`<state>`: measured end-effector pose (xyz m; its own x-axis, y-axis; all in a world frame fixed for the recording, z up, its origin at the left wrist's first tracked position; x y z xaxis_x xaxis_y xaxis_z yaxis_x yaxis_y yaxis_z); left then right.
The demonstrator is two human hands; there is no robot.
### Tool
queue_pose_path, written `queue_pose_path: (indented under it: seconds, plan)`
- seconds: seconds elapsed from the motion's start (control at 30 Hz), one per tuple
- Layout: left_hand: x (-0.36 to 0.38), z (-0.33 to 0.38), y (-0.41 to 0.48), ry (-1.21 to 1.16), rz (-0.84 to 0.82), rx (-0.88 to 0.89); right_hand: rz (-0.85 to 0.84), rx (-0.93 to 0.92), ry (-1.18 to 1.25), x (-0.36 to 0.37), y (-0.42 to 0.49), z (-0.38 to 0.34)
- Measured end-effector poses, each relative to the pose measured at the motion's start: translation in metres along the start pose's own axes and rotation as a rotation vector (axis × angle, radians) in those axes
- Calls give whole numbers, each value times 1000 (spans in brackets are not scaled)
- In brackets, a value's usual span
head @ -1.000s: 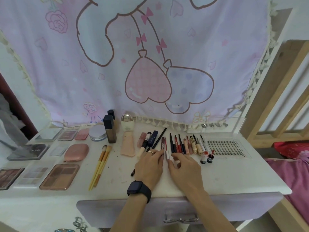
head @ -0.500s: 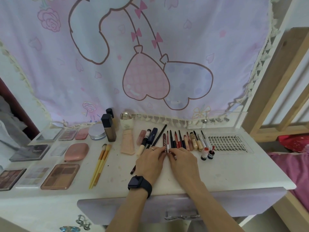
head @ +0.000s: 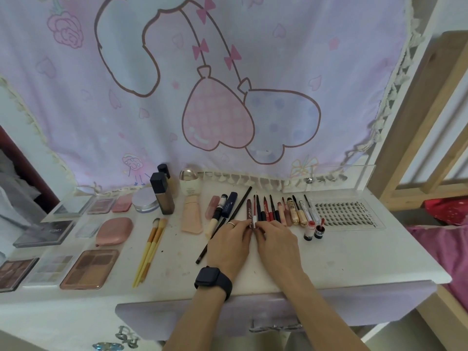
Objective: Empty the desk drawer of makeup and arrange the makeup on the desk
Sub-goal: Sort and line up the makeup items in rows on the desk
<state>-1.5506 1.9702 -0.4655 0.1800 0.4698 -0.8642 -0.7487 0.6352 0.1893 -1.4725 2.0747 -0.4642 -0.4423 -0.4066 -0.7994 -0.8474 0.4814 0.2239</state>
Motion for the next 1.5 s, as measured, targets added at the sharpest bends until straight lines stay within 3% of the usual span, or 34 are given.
queue_pose_path:
  seconds: [0.83,1.0,1.2,1.5]
  plan:
    - [-7,-6,-19,-18,-22,-8,38,-26,96,-20,-31,11]
    - [-28,-12,-8,149,32,-17,78,-156,-190,-30,-58,20]
    - [-28,-9,32,437,-44,-102,90,-143,-193,-30,-59,21]
    - [-15,-1,55,541,-99,-229,101,-137,-152,-34,-62,23]
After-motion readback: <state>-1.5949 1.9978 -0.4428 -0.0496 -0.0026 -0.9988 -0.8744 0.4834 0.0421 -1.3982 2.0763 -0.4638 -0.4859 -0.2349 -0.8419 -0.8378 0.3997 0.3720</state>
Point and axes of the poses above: each hand's wrist, its own y-axis towards the middle knuckle, its own x-axis out of the palm, z = x × y, the point moved 10 cm from there along y, towards the middle knuckle, and after that the axes turned 10 degrees about -z, right-handed, at the moved point
